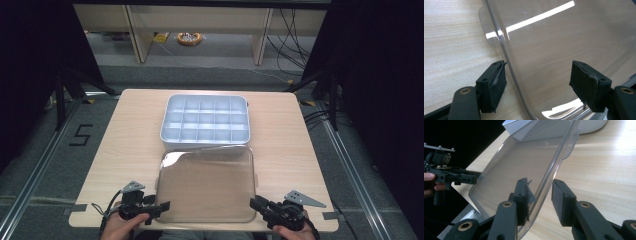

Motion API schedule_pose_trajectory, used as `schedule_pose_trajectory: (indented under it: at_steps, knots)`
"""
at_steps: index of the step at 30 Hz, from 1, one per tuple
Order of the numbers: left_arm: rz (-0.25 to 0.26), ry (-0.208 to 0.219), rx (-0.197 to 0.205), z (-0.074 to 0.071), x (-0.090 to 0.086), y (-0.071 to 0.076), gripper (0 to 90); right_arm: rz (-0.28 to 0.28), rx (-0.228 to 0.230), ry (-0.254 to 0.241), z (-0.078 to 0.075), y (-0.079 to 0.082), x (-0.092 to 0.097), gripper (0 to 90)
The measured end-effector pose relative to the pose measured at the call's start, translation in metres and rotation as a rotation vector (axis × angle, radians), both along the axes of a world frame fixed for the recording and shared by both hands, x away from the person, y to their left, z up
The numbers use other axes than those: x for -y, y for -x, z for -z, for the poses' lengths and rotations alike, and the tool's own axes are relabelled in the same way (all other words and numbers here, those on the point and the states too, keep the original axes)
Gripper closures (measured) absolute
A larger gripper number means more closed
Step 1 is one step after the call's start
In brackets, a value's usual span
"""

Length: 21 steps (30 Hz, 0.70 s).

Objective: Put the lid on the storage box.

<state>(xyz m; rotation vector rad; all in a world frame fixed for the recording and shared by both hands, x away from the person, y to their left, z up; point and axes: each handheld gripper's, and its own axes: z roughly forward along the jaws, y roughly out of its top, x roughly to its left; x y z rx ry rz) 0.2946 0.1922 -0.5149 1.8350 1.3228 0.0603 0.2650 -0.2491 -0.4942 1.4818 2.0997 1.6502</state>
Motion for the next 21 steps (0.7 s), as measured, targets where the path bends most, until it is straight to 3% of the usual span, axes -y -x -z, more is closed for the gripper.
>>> schedule_pose_trajectory:
  at_steps: [1, 6, 7, 8, 9, 10, 11, 14, 15, 17, 19, 21]
  knots:
    - [0.014, -0.023, -0.002, -0.0004, -0.0017, -0.0005, 28.5, -0.005, -0.010, -0.007, -0.0003, 0.0004, 0.0004, 67.3]
    - [-0.020, -0.001, 0.005, 0.0002, 0.0000, -0.0024, 29.0, -0.016, 0.007, -0.014, -0.0018, 0.0013, 0.0001, 67.3]
    - [-0.019, -0.006, 0.010, 0.0004, 0.0002, -0.0033, 29.0, 0.000, -0.013, -0.029, -0.0033, 0.0032, -0.0025, 67.3]
    - [-0.011, -0.011, 0.009, 0.0003, -0.0007, -0.0039, 29.1, -0.018, 0.029, -0.014, -0.0028, 0.0016, -0.0007, 67.5]
    - [0.004, -0.024, 0.003, -0.0002, -0.0025, -0.0045, 29.1, -0.018, 0.029, -0.014, -0.0028, 0.0016, -0.0007, 67.5]
    - [-0.023, 0.006, 0.003, 0.0004, -0.0006, -0.0049, 29.1, -0.005, -0.009, -0.028, -0.0049, 0.0045, -0.0028, 67.5]
    - [-0.025, 0.008, -0.001, 0.0004, -0.0020, -0.0058, 29.3, -0.023, 0.037, -0.004, -0.0043, 0.0029, -0.0009, 67.5]
    - [-0.046, -0.006, 0.007, 0.0003, -0.0037, -0.0071, 29.1, -0.028, 0.039, 0.000, -0.0033, 0.0033, -0.0004, 67.6]
    - [-0.044, -0.032, 0.011, 0.0004, -0.0050, -0.0078, 29.1, -0.025, 0.035, -0.012, -0.0033, 0.0037, -0.0007, 67.6]
    - [-0.043, -0.031, 0.009, 0.0002, -0.0049, -0.0079, 29.0, -0.034, 0.044, -0.005, -0.0029, 0.0033, 0.0001, 67.6]
    - [-0.052, 0.001, 0.004, 0.0001, -0.0040, -0.0082, 29.1, -0.034, 0.042, -0.012, -0.0025, 0.0033, 0.0007, 67.5]
    - [-0.030, -0.023, -0.002, -0.0004, -0.0071, -0.0085, 29.0, -0.028, 0.046, -0.008, -0.0020, 0.0033, 0.0000, 67.6]
